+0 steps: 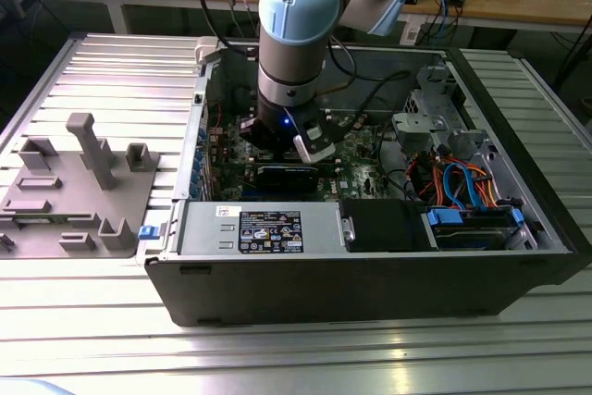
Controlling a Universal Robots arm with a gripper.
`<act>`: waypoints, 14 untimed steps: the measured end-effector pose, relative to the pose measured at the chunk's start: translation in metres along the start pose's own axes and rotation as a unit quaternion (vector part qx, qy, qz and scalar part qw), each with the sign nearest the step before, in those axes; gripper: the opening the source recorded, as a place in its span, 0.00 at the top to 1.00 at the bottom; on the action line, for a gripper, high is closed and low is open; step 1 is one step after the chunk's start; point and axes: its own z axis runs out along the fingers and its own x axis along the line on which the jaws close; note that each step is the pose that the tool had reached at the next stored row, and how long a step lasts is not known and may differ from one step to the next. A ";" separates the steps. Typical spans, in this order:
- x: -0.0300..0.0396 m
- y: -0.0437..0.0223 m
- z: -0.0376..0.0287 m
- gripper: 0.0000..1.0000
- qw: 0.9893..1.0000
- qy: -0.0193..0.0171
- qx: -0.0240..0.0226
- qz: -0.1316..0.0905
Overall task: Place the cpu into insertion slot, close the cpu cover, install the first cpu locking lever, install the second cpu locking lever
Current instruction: 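Install the second cpu locking lever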
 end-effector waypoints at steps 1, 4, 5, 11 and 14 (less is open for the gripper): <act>0.0003 -0.0002 0.0009 0.89 1.000 0.000 -0.001 0.000; 0.0010 -0.0005 0.0026 0.89 1.000 0.000 -0.004 0.000; 0.0012 -0.0006 0.0032 0.89 1.000 0.000 -0.005 0.000; 0.0035 0.0006 0.0065 0.89 1.000 0.000 -0.010 0.000; 0.0049 0.0021 0.0081 0.89 1.000 0.000 -0.013 0.000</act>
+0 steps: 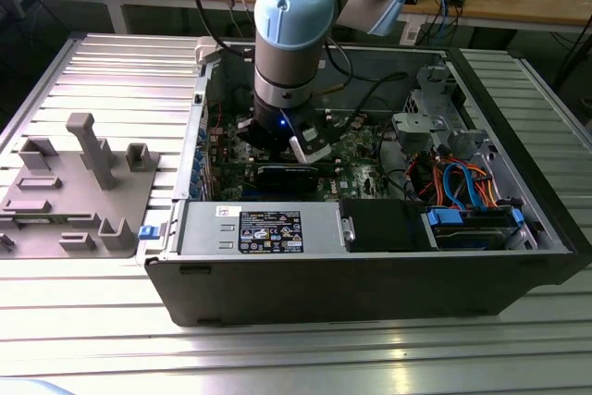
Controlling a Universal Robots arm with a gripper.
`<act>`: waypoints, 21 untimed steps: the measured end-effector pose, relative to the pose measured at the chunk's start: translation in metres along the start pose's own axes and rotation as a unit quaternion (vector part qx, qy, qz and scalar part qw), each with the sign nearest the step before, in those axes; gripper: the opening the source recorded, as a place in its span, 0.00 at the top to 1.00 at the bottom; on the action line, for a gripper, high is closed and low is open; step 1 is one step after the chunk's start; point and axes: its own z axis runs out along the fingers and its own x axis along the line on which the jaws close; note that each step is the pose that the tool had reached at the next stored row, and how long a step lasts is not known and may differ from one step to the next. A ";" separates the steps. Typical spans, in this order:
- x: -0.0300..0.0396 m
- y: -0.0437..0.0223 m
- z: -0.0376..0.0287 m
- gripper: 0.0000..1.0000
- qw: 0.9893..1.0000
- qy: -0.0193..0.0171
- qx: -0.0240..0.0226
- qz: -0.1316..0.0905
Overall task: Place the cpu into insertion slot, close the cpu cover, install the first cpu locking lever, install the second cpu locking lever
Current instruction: 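Install the second cpu locking lever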
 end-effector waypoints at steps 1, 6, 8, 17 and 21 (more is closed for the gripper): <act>0.0004 0.0004 0.0004 0.89 1.000 0.000 -0.001 0.000; 0.0013 0.0035 0.0017 0.89 1.000 0.000 -0.004 0.000; 0.0014 0.0043 0.0019 0.89 1.000 0.000 -0.004 0.000; 0.0020 0.0016 0.0035 0.89 1.000 0.001 -0.004 0.000; 0.0020 -0.0021 0.0030 0.89 1.000 0.000 -0.004 0.000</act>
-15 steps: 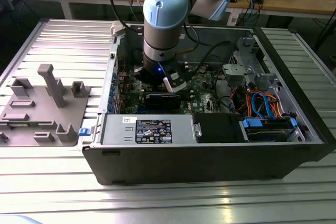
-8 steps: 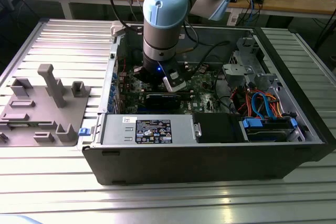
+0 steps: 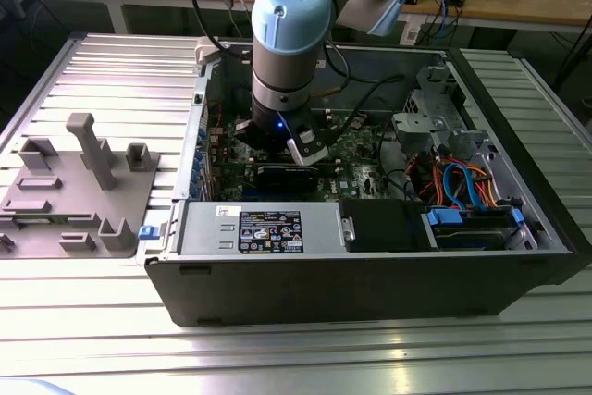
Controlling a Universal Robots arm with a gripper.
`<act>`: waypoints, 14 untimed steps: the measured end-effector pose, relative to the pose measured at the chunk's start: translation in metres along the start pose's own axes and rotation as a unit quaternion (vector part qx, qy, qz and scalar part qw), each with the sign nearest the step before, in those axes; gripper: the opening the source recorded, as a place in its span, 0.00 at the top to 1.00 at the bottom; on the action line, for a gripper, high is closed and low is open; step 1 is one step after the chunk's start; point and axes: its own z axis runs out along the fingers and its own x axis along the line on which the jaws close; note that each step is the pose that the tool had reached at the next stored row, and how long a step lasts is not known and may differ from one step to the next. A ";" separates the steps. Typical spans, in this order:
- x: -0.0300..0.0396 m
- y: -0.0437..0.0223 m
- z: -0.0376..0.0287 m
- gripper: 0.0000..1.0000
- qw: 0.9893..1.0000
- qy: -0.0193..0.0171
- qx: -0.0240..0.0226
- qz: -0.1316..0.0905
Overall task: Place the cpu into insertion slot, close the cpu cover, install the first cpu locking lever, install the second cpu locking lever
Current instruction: 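Install the second cpu locking lever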
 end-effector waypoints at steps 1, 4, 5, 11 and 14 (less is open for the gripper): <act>0.0000 -0.0001 -0.0002 0.89 1.000 0.000 0.000 0.000; 0.0001 0.0002 -0.0016 0.89 1.000 0.000 -0.001 0.000; 0.0000 0.0005 -0.0026 0.89 1.000 0.000 -0.001 0.000; 0.0003 0.0030 -0.0121 0.89 1.000 0.000 -0.001 0.000; 0.0005 0.0046 -0.0179 0.89 1.000 0.000 -0.001 0.000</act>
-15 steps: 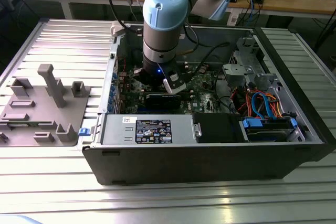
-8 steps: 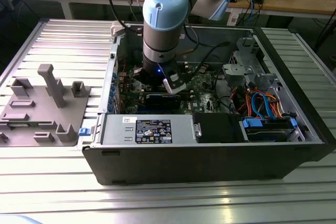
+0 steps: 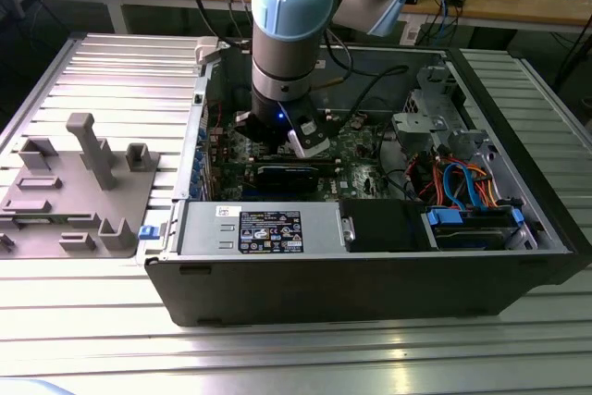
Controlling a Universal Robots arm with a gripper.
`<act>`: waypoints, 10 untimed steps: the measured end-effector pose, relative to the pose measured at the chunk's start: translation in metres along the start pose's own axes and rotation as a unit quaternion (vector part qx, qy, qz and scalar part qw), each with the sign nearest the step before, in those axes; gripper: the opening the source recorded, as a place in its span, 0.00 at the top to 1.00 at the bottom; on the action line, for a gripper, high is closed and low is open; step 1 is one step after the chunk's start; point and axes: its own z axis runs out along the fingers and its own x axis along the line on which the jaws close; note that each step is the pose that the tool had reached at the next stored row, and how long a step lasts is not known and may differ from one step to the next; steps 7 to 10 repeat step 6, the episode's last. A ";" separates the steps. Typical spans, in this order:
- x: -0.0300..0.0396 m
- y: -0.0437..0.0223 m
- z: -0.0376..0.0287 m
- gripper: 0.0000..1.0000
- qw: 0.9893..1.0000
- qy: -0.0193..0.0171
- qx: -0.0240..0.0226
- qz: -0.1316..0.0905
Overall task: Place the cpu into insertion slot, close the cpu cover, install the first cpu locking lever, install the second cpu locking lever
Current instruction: 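Install the second cpu locking lever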
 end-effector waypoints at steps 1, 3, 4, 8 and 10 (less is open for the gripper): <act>0.0000 0.0001 0.0000 0.89 1.000 0.000 0.000 0.000; 0.0000 0.0000 -0.0002 0.89 1.000 0.000 0.000 0.000; 0.0000 0.0000 -0.0002 0.89 1.000 0.001 0.000 0.000; 0.0000 0.0000 -0.0002 0.89 1.000 0.001 0.000 0.000; 0.0000 0.0000 -0.0002 0.89 1.000 0.001 0.000 0.000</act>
